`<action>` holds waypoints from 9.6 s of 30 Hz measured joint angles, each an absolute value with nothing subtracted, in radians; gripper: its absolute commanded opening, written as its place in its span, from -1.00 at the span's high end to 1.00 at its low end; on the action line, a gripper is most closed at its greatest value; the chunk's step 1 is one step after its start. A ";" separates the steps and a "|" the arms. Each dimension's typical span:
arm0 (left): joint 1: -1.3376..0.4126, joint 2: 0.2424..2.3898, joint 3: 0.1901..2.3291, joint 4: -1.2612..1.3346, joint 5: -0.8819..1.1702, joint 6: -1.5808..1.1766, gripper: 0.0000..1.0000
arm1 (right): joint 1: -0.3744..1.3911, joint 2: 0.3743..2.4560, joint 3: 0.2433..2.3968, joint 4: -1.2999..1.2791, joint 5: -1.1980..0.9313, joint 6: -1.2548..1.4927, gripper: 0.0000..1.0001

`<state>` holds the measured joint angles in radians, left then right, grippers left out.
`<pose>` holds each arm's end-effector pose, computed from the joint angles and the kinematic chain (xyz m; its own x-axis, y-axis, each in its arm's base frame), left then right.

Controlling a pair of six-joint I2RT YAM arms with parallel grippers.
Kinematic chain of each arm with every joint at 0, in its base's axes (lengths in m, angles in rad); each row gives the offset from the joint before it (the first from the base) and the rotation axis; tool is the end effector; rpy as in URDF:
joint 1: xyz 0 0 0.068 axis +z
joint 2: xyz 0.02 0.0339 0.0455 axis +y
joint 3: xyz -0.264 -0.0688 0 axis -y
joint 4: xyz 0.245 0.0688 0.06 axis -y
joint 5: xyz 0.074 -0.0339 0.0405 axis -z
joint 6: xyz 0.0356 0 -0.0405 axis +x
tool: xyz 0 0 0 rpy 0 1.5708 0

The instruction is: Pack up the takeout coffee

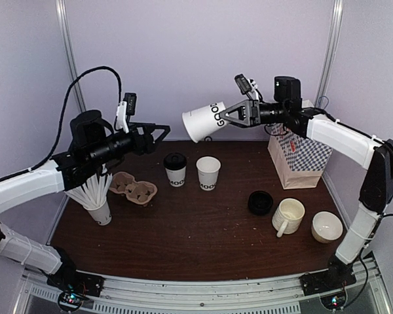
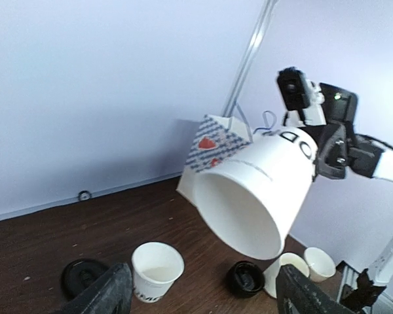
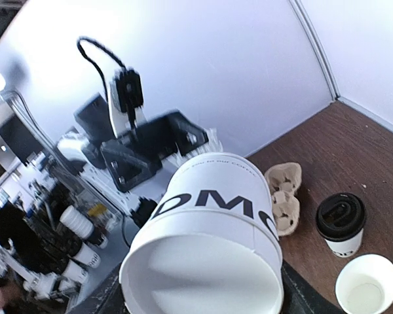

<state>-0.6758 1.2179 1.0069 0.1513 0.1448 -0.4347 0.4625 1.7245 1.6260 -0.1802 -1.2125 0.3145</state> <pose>0.2230 -0.1854 0.3621 -0.3502 -0.2533 -0.9018 0.6437 0.6342 -0.4282 0.3371 0.2053 0.3862 -0.5318 -0.1439 -0.8346 -0.8389 -0.0456 0.5424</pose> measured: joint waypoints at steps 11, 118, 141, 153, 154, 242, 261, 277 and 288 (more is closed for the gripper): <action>-0.711 1.443 1.002 0.633 0.414 -0.664 -0.38 | 0.428 1.780 1.527 0.557 -1.276 0.977 -0.34; -1.141 2.069 1.956 -1.308 -0.045 0.218 0.09 | 0.366 1.925 1.493 -1.021 -0.279 -0.577 0.45; -1.140 1.927 1.905 -1.280 -0.159 0.212 0.03 | 0.372 1.932 1.496 -1.036 -0.253 -0.572 0.58; -1.138 1.919 1.888 -1.280 -0.182 0.211 0.03 | 0.388 1.940 1.504 -1.041 -0.237 -0.568 0.45; -1.138 1.918 1.887 -1.280 -0.183 0.211 0.03 | 0.389 1.943 1.505 -1.043 -0.236 -0.567 0.42; -0.986 1.643 1.587 -0.945 -0.155 0.199 -0.39 | 0.578 1.746 1.573 -1.174 -0.436 -0.596 0.87; -1.000 1.342 0.960 0.426 0.084 0.319 -0.92 | 0.498 1.625 1.657 -0.556 -1.423 0.127 0.84; -0.965 1.533 1.105 0.594 0.128 0.305 -0.86 | 0.522 1.625 1.614 -0.386 -1.511 0.288 0.83; -0.950 1.554 1.148 0.573 0.207 0.289 -0.77 | 0.521 1.625 1.609 -0.348 -1.537 0.329 0.82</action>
